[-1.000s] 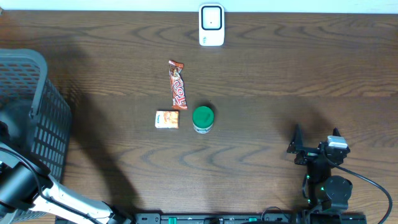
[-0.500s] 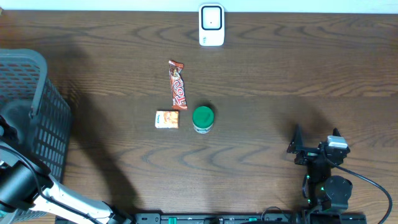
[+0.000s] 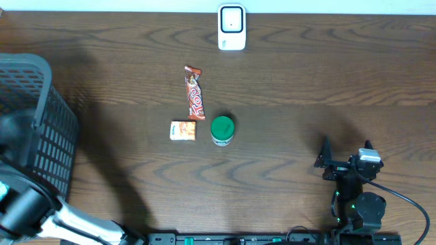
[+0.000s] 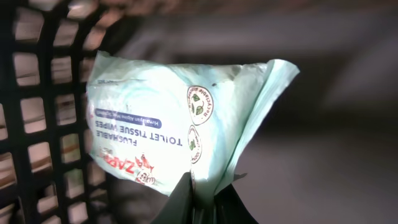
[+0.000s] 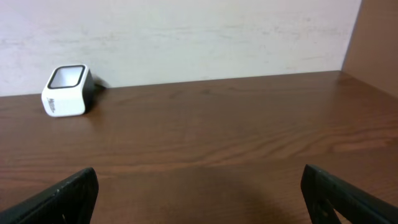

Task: Scan the item barcode
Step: 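Grasp the light-green wet-wipes pack with the left gripper and lift it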

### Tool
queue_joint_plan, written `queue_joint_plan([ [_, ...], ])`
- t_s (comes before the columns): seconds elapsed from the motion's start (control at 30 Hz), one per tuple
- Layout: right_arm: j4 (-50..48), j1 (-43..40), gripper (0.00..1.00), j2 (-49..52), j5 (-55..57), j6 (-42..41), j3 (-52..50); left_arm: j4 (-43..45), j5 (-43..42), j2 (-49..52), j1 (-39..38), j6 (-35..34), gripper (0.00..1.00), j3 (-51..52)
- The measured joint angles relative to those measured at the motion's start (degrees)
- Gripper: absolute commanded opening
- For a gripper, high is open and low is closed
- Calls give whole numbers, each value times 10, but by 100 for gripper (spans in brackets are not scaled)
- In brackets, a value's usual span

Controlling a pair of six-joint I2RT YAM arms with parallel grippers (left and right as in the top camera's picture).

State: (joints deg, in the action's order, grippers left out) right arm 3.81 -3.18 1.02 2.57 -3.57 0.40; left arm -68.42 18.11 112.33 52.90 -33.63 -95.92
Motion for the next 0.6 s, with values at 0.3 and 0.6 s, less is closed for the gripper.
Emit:
queue_joint_plan([
  [0.3,0,0,99,0,0,0,0,90,-377,-276,-4,21,7,-95],
  [0.6,0,0,99,0,0,0,0,151,-710,-429,-198,46,7,-95],
])
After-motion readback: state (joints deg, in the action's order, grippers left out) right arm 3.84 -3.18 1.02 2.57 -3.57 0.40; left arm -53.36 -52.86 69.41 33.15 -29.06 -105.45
